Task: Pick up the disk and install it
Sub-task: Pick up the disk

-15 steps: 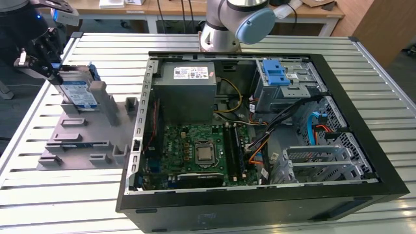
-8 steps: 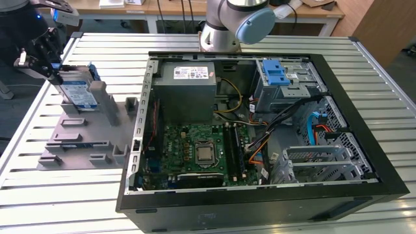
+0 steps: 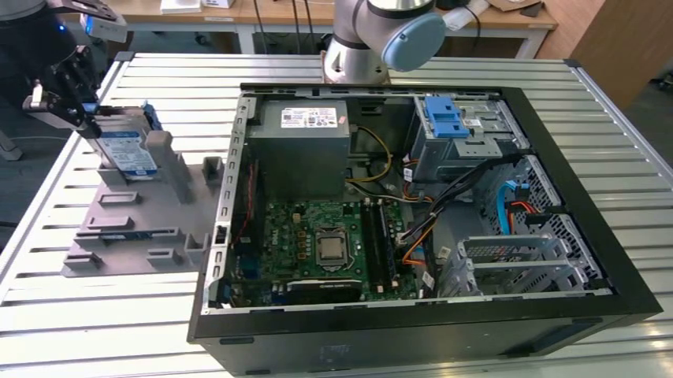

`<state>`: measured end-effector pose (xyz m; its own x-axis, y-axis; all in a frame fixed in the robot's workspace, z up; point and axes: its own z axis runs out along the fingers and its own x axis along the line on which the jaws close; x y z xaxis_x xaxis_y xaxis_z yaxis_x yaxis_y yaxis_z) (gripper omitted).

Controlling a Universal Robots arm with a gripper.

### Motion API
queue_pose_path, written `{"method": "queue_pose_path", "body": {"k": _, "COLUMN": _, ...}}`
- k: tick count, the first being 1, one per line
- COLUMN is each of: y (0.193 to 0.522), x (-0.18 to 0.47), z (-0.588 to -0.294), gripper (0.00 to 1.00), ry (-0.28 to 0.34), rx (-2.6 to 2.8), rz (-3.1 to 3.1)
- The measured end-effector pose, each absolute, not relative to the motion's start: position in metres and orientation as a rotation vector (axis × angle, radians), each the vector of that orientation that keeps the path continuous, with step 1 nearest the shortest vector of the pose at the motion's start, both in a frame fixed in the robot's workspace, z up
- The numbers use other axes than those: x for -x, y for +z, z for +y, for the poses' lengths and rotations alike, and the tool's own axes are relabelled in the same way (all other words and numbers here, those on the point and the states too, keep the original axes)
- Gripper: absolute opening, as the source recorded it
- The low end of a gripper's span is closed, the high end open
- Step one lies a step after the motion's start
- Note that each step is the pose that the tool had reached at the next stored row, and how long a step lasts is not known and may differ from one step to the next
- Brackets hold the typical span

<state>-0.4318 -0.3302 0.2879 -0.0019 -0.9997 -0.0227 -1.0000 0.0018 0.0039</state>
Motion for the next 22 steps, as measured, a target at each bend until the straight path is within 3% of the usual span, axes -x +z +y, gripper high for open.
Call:
{"method": "queue_pose_path", "body": {"k": 15, "y": 0.2879, "x": 0.4318, "z": -0.3304, "gripper": 0.44, "ry": 0.029, "rx": 2.210, "rz": 2.214}}
{"method": "queue_pose_path", "body": {"k": 17, "y": 0.2879, "x": 0.4318, "z": -0.3305, "gripper": 0.43, "ry": 0.029, "rx": 2.210, "rz": 2.214}}
{"method": "queue_pose_path", "body": {"k": 18, "y": 0.2879, "x": 0.4318, "z": -0.3305, "gripper": 0.36, "ry": 0.029, "rx": 2.210, "rz": 2.214}}
{"method": "queue_pose_path", "body": {"k": 22, "y": 0.2879, "x": 0.4318, "z": -0.3305, "gripper": 0.36, "ry": 0.029, "rx": 2.210, "rz": 2.214}}
